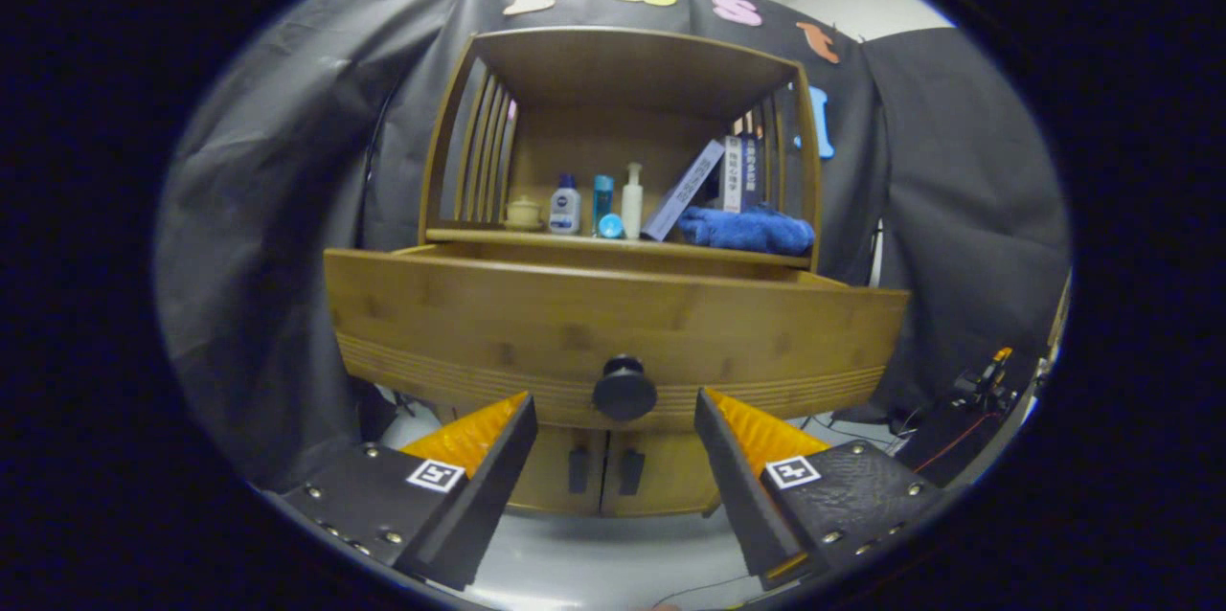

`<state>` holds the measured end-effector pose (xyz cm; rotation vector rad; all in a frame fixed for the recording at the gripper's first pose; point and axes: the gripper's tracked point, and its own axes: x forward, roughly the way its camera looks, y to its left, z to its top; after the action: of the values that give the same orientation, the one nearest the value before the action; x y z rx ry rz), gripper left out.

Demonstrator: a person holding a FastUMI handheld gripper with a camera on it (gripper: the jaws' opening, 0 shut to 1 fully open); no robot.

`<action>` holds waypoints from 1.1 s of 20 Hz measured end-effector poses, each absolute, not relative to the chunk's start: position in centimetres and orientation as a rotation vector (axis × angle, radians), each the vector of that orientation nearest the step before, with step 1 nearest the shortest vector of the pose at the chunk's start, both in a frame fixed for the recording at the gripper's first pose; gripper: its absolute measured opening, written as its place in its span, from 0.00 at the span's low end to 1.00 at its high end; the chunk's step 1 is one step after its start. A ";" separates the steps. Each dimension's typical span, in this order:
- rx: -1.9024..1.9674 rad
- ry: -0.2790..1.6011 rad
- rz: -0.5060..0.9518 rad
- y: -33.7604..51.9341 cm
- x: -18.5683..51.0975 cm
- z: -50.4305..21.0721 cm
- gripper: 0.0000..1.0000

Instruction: Pull open the drawer, take out the items inside it, and place them on the countertop above the cabinet.

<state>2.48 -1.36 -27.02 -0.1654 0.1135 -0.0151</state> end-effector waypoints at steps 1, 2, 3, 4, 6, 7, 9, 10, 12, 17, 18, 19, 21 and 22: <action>-0.169 0.115 -0.023 -1.7 2.8 -27.2 0.99; -0.169 0.106 -0.029 -1.8 3.2 -27.4 0.99; -0.172 0.101 -0.036 -2.0 3.8 -27.4 0.99; -0.177 0.090 -0.047 -2.2 4.3 -27.2 0.98; -0.160 0.064 -0.057 -2.4 5.6 -26.5 0.98; -0.146 0.060 -0.055 -2.3 6.2 -26.5 0.98; -0.132 0.063 -0.068 -2.6 7.3 -26.7 0.98; -0.128 0.070 -0.072 -2.7 7.8 -26.9 0.98; -0.098 0.070 -0.021 -1.5 7.7 -26.8 0.98; -0.141 0.024 -0.015 -0.6 8.5 -26.9 0.99; -0.138 0.018 -0.007 -0.3 8.7 -26.7 0.99; -0.136 0.012 0.003 0.0 9.0 -26.6 0.99; -0.134 0.001 0.007 0.2 10.0 -26.2 0.99; -0.135 -0.011 0.004 0.4 10.5 -25.7 0.99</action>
<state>10.47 0.43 -25.72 -0.1345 -0.0110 0.0035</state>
